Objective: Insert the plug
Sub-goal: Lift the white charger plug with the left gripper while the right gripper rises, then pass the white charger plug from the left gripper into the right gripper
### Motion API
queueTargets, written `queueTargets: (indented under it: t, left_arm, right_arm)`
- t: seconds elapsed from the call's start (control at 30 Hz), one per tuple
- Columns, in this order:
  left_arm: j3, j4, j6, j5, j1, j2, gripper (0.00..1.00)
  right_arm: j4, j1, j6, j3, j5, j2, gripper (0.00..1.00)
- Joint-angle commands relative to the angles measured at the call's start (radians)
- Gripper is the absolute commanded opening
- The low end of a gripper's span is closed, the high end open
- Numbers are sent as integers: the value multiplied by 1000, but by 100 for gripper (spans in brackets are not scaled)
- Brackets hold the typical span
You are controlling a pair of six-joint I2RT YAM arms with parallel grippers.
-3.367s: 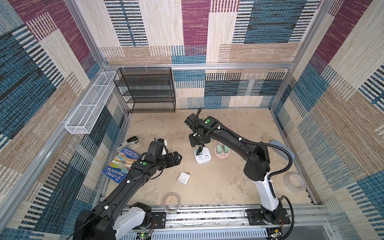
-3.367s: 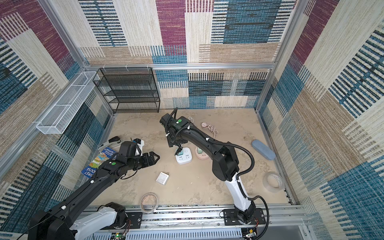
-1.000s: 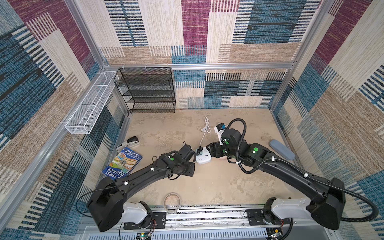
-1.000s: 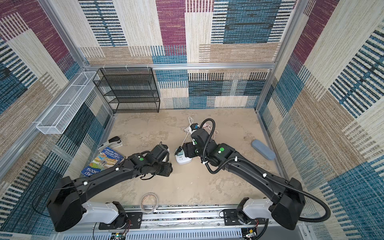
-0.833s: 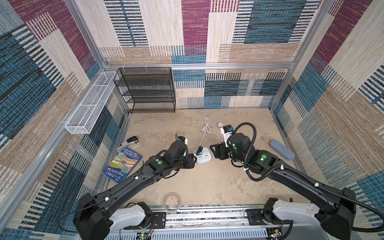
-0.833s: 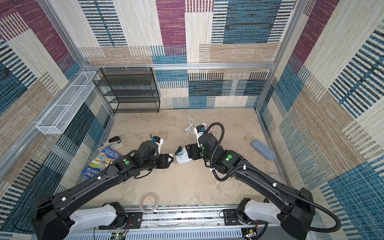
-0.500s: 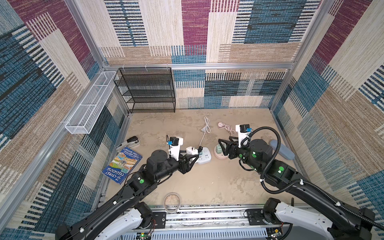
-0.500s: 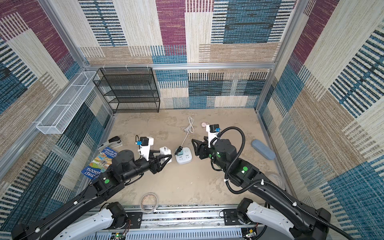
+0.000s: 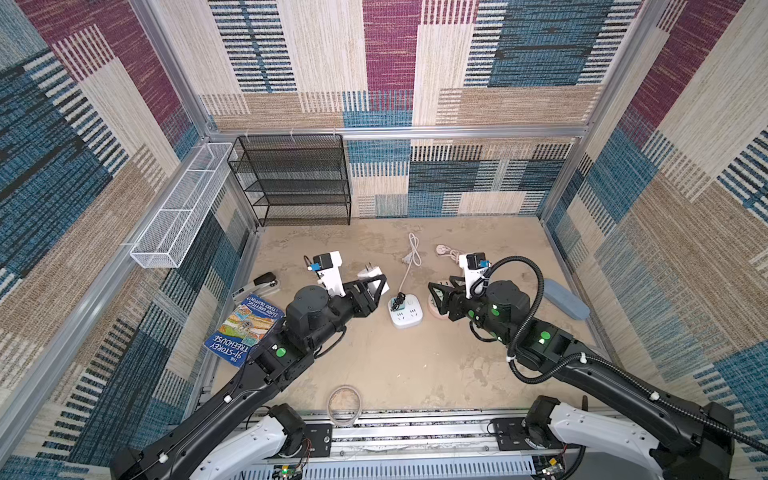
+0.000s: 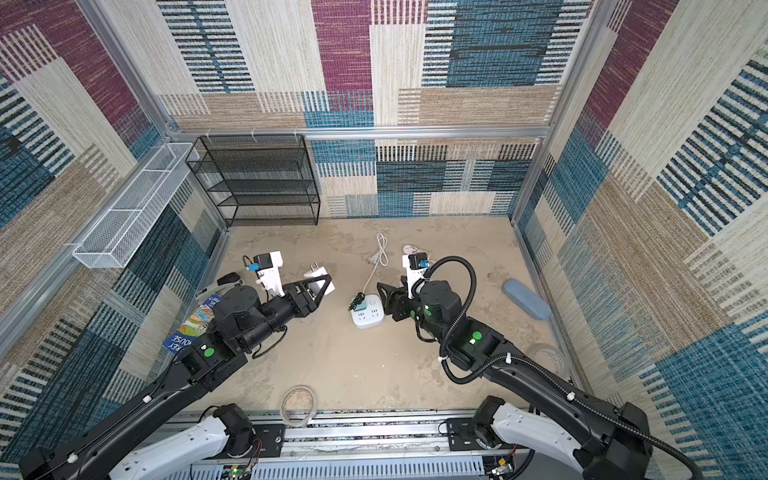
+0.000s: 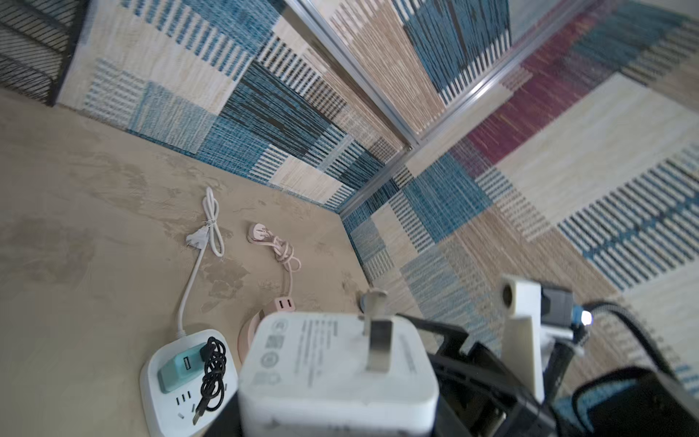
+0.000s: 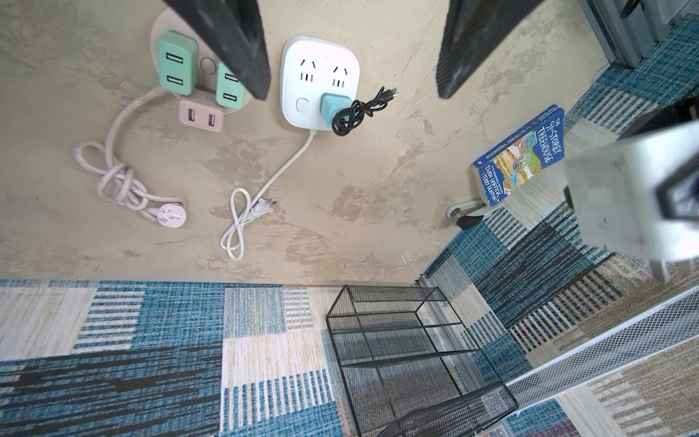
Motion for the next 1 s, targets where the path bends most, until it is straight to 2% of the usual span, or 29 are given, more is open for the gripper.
queueTargets:
  t: [0.0, 0.07, 0.17, 0.33, 0.4, 0.53, 0.8, 0.97]
  left_arm:
    - [-17, 87, -387, -44, 38, -7, 0]
    - [-5, 131, -430, 10, 68, 11, 0]
    - [39, 61, -514, 79, 98, 51, 0]
    - [-117, 357, -866, 179, 121, 142, 0]
    - [-132, 429, -938, 223, 122, 191, 0]
    - [-132, 533, -990, 265, 118, 258, 0]
    - [-154, 558, -1004, 261, 116, 238, 0]
    - [-171, 581, -1023, 270, 116, 240, 0]
  right_arm:
    - [181, 3, -38, -46, -78, -16, 73]
    - [212, 3, -52, -57, -98, -4, 73]
    - [197, 3, -51, -27, -102, 31, 73]
    - [317, 13, -73, -74, -157, 20, 73]
    - [368, 15, -91, -90, -172, 19, 73]
    - [475, 21, -124, -112, -179, 43, 80]
    - [545, 29, -158, -72, -196, 200, 76]
    - [598, 42, -180, -70, -208, 237, 76]
